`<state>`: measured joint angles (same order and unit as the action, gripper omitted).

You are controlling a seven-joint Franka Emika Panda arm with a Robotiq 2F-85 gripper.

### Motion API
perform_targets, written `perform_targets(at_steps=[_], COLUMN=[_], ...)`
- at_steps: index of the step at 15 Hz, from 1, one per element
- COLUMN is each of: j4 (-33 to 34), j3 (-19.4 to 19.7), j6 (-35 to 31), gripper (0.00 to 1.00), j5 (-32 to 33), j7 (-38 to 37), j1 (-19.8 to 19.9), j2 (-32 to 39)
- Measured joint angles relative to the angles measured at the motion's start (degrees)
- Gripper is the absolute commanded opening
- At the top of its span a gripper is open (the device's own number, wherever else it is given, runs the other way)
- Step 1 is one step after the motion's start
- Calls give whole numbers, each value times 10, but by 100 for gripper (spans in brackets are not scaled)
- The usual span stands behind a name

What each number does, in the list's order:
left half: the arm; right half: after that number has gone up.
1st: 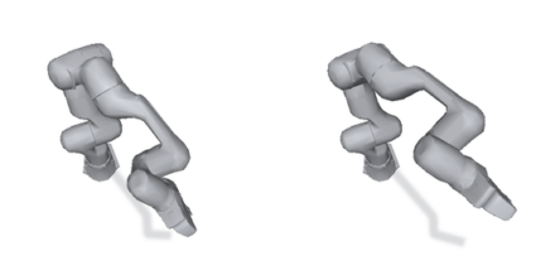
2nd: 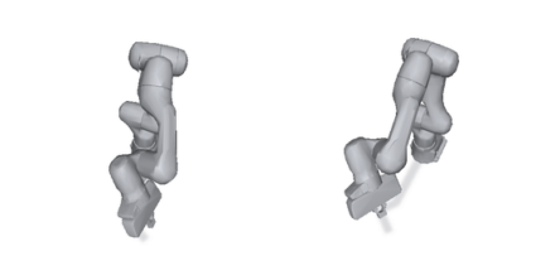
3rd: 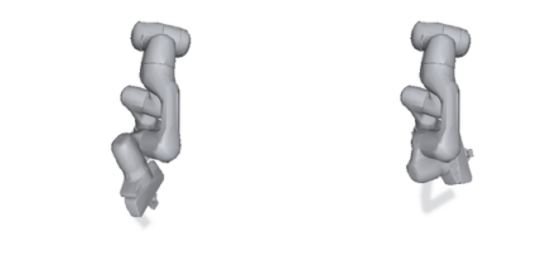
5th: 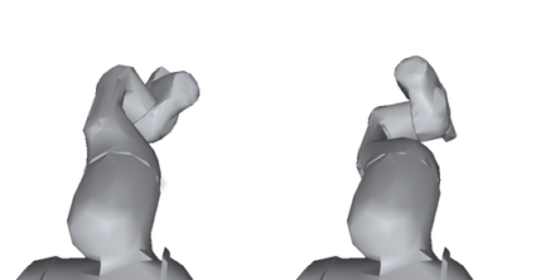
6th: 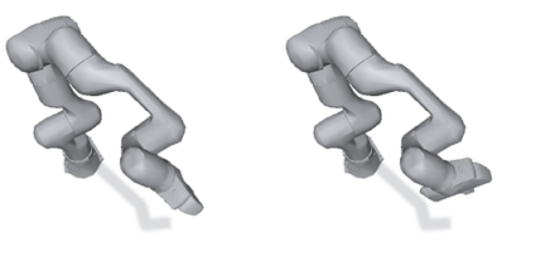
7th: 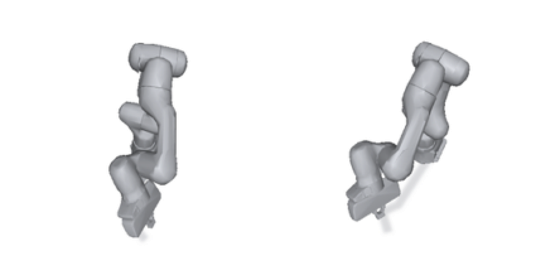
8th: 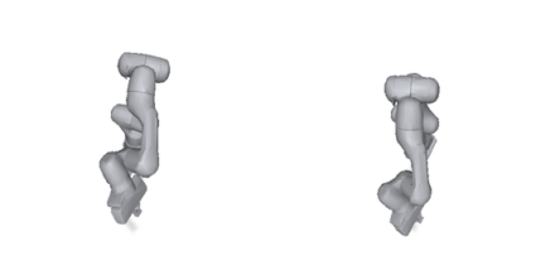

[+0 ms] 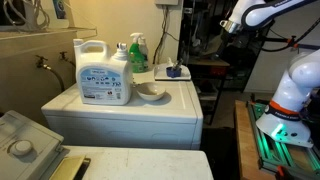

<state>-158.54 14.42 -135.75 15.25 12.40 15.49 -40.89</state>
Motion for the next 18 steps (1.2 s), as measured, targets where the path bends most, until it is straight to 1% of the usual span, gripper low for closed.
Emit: perform_targets(at_steps=[3,12,13,15,17,18], j4=[-17,-12,-9,-3,5,13], j3=[0,-2,-6,-27,-65,-89], j6=[1,1,-2,-14,-47,-61], gripper=[100,100,100,100,100,100], j5=[0,-6,-16,-54,-80,-82], j7=[0,0,0,-3,-22,-41], j1=[0,-2,-9,-46,-92,-111], j2=[5,7,9,12,21,30])
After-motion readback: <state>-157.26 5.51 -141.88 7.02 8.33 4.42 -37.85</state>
